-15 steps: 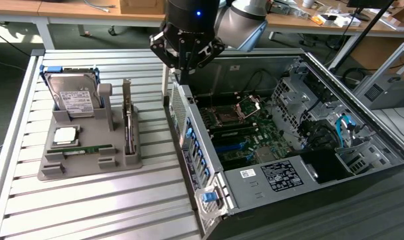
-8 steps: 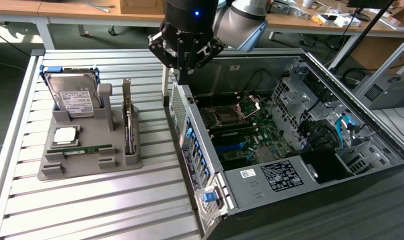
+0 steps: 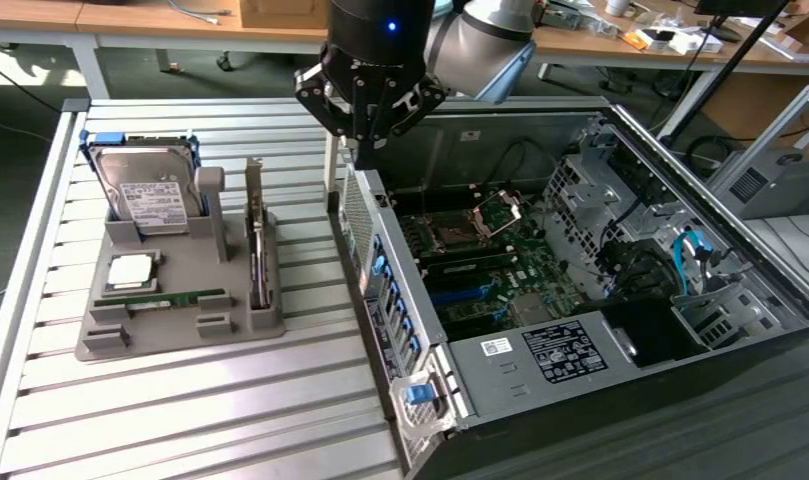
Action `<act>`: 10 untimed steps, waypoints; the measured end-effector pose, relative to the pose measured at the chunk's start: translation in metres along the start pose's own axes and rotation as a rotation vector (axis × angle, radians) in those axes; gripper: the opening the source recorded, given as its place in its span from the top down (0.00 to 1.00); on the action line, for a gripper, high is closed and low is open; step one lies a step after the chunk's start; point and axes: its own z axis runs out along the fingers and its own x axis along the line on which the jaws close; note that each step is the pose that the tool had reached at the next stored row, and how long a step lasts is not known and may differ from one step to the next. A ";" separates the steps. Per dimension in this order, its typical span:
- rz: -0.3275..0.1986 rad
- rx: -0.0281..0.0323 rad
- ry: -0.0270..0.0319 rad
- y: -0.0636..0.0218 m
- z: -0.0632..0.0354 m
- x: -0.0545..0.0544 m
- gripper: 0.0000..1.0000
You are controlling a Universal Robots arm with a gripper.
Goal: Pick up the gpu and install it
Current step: 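Reach for the gpu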
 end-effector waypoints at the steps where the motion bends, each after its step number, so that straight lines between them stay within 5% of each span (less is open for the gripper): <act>1: 0.000 0.0000 0.0000 0.0000 0.0000 0.000 0.90; 10: 0.000 0.0001 0.0001 -0.0002 -0.0001 0.002 0.90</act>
